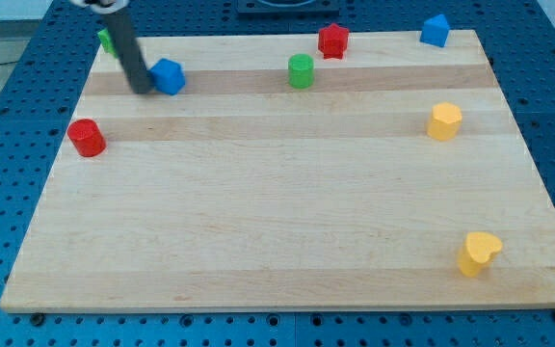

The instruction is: Move the blue cube slightly top left to the green circle diagonally

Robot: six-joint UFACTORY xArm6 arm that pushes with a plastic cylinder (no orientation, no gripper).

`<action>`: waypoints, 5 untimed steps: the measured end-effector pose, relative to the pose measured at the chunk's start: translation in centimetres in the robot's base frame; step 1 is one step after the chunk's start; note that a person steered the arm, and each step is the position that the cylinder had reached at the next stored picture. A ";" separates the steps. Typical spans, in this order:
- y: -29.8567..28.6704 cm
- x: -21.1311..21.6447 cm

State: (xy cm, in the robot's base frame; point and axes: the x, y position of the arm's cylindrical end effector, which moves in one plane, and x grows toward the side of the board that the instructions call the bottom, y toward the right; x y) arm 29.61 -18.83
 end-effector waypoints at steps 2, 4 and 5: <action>10.6 -5.1; 11.8 -3.6; 11.8 -1.6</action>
